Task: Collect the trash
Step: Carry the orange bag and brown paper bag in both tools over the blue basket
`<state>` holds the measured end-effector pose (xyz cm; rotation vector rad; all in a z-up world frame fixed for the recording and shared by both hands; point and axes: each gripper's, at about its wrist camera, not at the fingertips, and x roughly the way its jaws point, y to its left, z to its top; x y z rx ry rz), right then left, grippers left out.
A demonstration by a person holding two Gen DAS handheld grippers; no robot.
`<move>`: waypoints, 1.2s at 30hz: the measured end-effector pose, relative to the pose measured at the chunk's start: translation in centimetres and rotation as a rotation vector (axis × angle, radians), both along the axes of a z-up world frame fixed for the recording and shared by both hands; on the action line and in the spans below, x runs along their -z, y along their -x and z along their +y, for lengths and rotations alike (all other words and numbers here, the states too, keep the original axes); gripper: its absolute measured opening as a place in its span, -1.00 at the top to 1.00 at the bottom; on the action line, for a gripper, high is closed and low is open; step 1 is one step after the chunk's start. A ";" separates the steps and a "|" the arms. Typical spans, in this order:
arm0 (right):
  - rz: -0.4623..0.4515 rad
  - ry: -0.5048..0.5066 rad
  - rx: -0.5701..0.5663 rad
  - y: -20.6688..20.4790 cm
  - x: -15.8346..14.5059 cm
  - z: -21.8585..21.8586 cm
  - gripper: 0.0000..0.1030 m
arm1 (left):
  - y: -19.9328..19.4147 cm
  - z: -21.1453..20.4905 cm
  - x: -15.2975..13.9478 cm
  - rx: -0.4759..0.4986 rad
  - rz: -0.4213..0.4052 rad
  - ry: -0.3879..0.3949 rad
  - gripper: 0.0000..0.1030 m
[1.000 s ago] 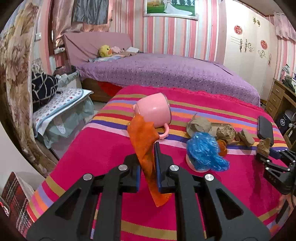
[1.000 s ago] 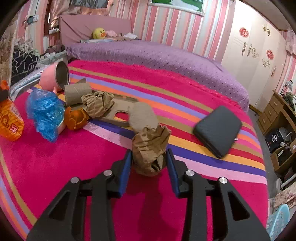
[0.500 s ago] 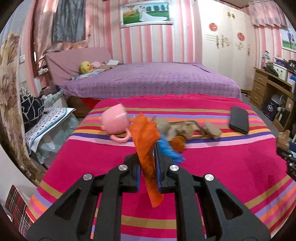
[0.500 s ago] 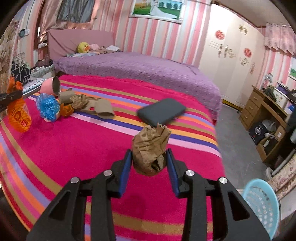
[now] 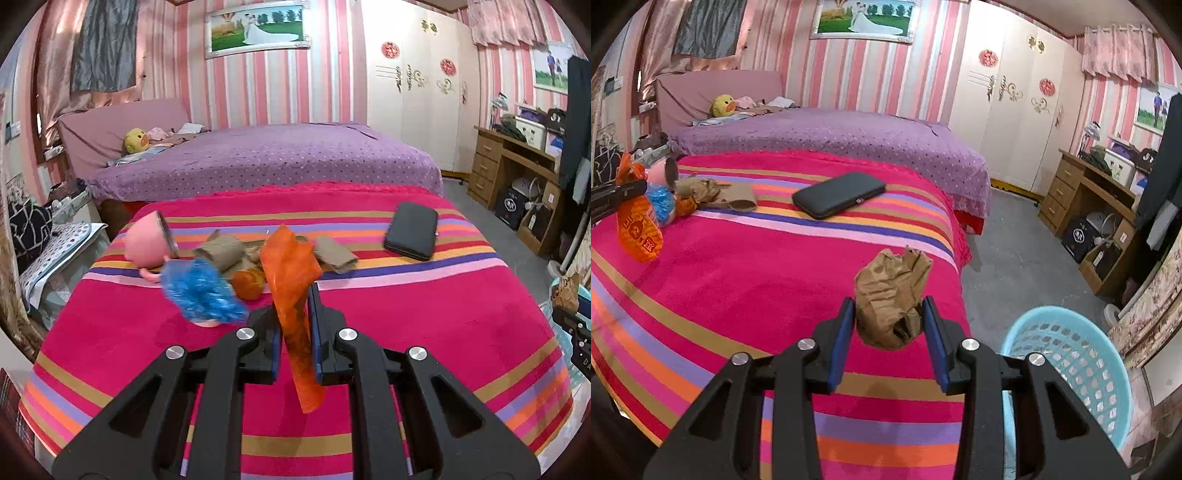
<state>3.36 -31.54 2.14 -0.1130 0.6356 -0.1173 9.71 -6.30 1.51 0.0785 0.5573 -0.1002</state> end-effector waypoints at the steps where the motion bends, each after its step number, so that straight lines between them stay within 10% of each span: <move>1: 0.004 -0.004 0.001 -0.1 0.2 -0.4 0.27 | 0.0 -0.7 0.1 0.007 -0.002 -0.006 0.78; 36: -0.017 -0.085 0.363 6.8 1.3 -22.7 0.27 | 3.8 -31.0 -0.9 0.431 0.063 0.041 0.78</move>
